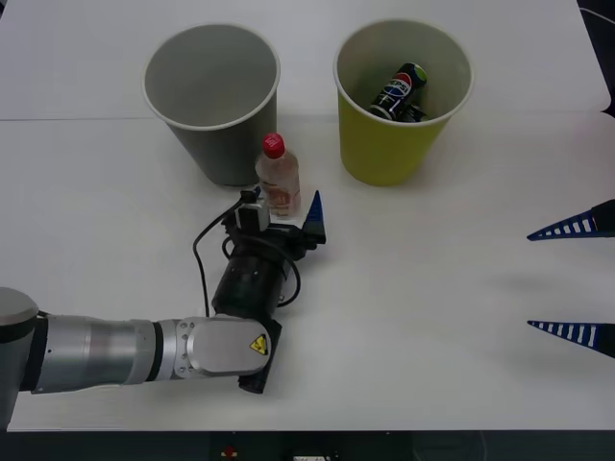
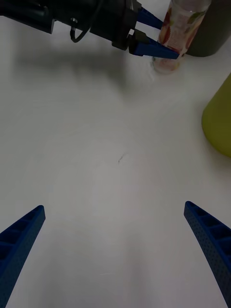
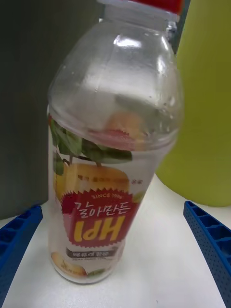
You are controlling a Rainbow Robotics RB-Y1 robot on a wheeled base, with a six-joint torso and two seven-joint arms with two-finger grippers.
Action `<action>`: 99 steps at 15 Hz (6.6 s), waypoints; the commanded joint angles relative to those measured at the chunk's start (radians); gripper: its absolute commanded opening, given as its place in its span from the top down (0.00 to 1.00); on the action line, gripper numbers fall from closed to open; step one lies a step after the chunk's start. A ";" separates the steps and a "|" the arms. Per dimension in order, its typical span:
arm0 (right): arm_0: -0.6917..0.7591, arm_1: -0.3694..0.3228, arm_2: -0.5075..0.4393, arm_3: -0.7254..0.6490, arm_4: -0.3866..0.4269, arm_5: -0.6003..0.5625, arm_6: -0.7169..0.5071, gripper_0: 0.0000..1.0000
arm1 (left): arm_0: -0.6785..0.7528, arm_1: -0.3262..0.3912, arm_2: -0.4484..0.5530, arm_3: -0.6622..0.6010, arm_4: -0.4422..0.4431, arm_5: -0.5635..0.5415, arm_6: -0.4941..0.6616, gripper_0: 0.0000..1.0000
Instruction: Put the can into the green bin and the plastic bottle into the gray bin
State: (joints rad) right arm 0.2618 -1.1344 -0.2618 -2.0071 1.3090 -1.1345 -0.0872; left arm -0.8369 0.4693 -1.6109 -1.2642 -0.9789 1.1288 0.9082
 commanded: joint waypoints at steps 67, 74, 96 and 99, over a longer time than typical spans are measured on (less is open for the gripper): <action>0.000 0.000 0.000 0.000 0.000 0.000 0.000 0.00 | -0.018 0.701 1.401 -0.126 -0.293 -2.634 0.374 1.00; 0.000 0.000 0.000 0.000 0.000 0.000 0.000 0.00 | -0.145 0.540 1.477 -0.115 -0.629 -2.700 0.397 1.00; 0.000 0.000 0.000 0.000 0.000 0.000 0.000 0.00 | -0.300 0.233 1.477 -0.023 -1.011 -2.692 0.459 0.00; 0.000 0.000 0.000 0.000 0.000 0.000 0.000 0.00 | -0.291 0.270 1.480 -0.023 -0.962 -2.692 0.374 0.00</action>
State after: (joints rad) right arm 0.2618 -1.1345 -0.2618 -2.0071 1.3090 -1.1345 -0.0872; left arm -1.1335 0.7246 -0.1316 -1.2858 -1.9633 -1.5635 1.3002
